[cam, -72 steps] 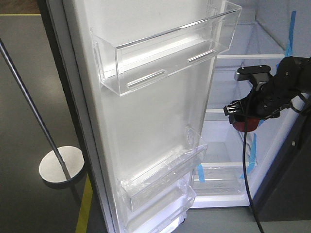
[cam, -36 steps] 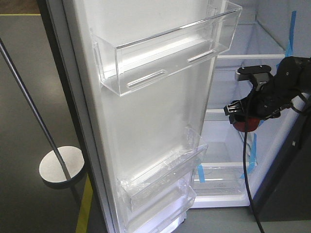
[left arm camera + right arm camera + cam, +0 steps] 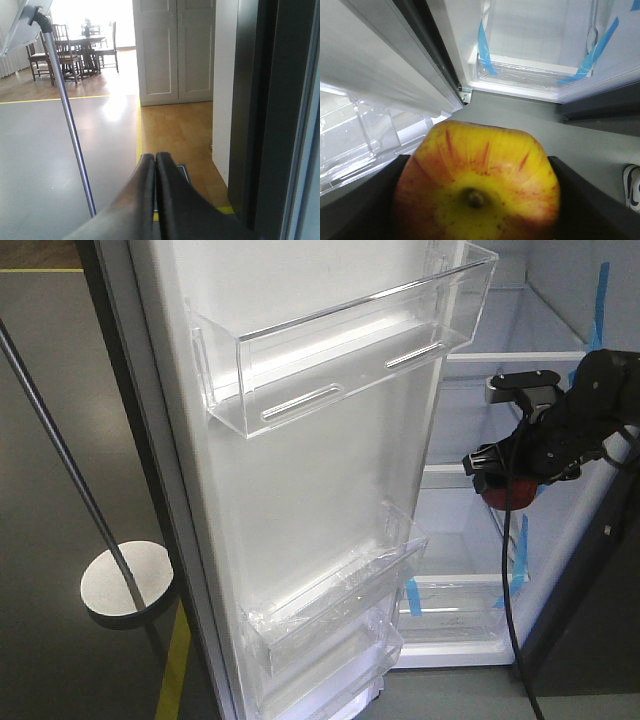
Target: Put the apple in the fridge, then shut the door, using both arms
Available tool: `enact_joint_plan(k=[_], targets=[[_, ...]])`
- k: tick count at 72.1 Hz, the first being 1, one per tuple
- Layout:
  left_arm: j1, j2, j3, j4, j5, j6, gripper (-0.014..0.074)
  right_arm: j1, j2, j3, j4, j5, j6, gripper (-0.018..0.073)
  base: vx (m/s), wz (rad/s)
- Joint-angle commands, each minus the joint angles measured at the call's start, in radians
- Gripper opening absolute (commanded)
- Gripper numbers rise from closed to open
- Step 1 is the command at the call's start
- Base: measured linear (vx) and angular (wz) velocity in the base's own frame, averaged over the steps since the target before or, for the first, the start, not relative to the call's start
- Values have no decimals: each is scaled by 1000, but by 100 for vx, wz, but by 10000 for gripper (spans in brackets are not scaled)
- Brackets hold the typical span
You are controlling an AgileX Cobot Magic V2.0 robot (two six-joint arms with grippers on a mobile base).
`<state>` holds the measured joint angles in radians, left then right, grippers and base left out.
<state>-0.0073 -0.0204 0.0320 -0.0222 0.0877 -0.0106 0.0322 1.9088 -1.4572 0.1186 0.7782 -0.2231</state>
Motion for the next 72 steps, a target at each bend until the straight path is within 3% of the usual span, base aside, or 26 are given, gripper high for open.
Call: enact_joint_plan(k=[1, 11, 21, 38, 49, 57, 72], targets=[[-6, -6, -1, -7, -82, -2, -6, -1, -121, -58, -1, 31, -23, 174, 0, 0], [-6, -6, -1, -7, -82, -2, -6, -1, -243, -77, 3, 115, -32, 174, 0, 0], [-6, -6, -1, -7, -82, -2, -6, -1, -375, -77, 41, 119, -43, 174, 0, 0], [-6, -6, -1, -7, -82, -2, -6, -1, -557, -77, 122, 81, -155, 174, 0, 0], [-6, -6, -1, -7, -82, -2, -6, -1, -618, -102, 299, 79, -302, 174, 0, 0], [-6, -6, -1, -7, -82, -2, -6, 1, -617, -177, 491, 91, -429, 174, 0, 0], [-6, -6, -1, -7, -82, -2, -6, 69, -564, -326, 747, 85, -609, 176, 0, 0]])
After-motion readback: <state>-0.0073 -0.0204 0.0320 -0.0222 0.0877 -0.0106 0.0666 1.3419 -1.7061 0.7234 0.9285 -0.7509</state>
